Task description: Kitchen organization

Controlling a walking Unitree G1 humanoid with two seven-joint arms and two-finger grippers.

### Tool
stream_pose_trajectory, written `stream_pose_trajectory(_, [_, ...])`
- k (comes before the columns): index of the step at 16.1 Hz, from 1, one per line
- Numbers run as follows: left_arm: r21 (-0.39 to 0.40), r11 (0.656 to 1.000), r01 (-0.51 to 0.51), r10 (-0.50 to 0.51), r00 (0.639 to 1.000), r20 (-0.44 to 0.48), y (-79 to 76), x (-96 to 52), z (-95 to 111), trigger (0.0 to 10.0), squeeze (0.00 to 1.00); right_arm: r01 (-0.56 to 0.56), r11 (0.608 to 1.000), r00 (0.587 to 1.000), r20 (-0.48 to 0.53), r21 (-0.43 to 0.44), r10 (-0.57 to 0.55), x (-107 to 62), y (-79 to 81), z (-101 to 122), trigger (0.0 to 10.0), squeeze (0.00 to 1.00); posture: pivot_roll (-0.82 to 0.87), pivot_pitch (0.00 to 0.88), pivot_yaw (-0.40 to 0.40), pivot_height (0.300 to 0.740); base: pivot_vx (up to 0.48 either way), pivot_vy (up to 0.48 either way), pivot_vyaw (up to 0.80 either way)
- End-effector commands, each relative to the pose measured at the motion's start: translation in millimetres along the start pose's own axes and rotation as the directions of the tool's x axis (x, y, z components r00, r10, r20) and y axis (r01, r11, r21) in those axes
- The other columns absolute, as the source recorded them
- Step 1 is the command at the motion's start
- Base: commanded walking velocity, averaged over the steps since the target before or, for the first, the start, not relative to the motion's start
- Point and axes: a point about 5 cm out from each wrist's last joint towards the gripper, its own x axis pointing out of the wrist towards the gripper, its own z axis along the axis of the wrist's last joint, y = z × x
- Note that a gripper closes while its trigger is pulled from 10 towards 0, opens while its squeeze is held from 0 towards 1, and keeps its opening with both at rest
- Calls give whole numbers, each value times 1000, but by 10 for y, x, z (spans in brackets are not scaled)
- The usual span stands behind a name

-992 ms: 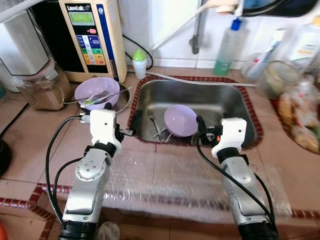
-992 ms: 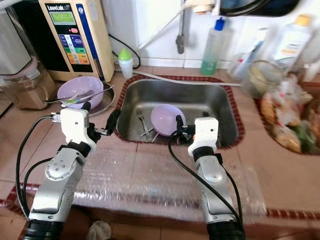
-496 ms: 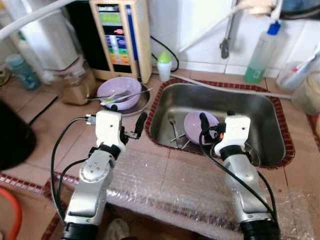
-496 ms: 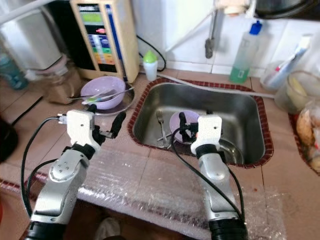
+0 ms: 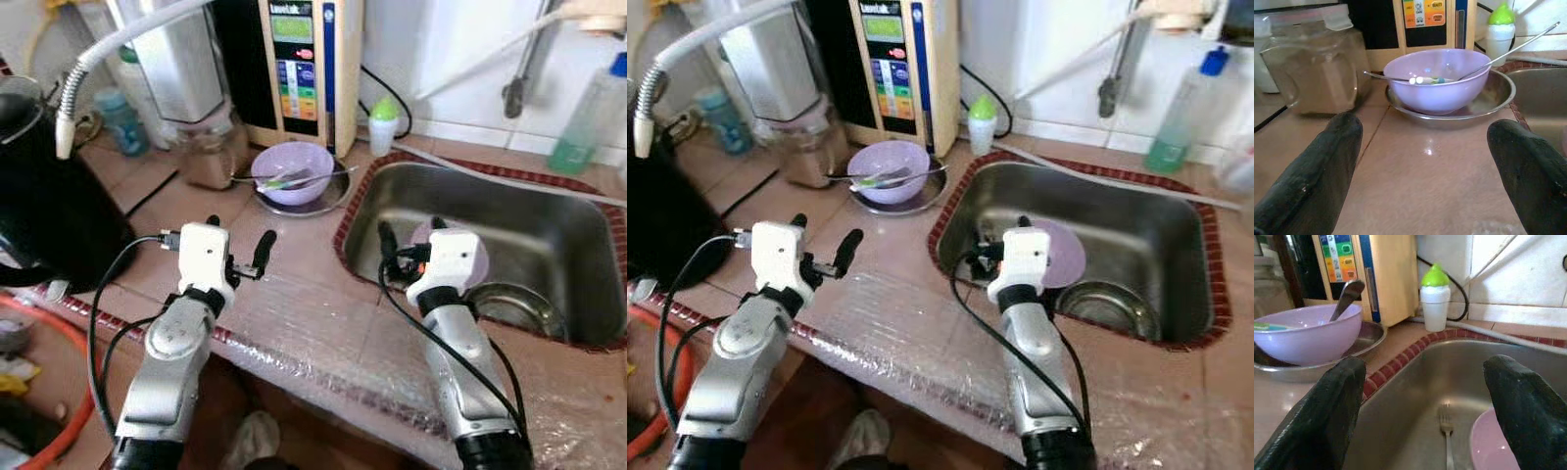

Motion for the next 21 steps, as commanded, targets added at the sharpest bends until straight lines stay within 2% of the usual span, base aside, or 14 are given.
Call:
stream_pose_trajectory(1, [3,1000,0,0,1000,-8,-8,47,3,10000,0,4,1000,1000,9,7,-4,-14,-41,39,10000,0,-25,0,87,740,0,0,0])
stream_pose_trajectory(5, [-89,995,-54,47,996,-73,12,209,-64,10000,0,-5,1000,1000,2,7,5,-40,-63,96,10000,0,-51,0,73,740,0,0,0])
stream_pose_trajectory(6, [-134,988,-78,67,994,-87,7,302,-64,10000,0,3,1000,1000,-13,6,-3,-106,-86,99,10000,0,-69,0,71,740,0,0,0])
stream_pose_trajectory(7, [-132,988,-79,68,994,-86,6,317,-60,10000,0,3,1000,1000,-15,6,-3,-118,-88,102,10000,0,-69,0,71,740,0,0,0])
stream_pose_trajectory(10, [-205,969,-137,114,986,-119,60,508,-68,10000,0,19,1000,998,-52,0,-19,-282,-117,91,10000,0,-123,0,81,740,0,0,0])
stream_pose_trajectory(14, [-199,964,-175,146,978,-151,181,668,-76,10000,0,74,997,995,-64,0,-74,-361,-194,136,10000,0,-195,0,120,740,0,0,0])
stream_pose_trajectory(21, [-253,946,-204,150,965,-216,172,899,-106,10000,0,133,991,986,-103,-15,-134,-566,-295,156,10000,0,-245,29,145,740,0,0,0])
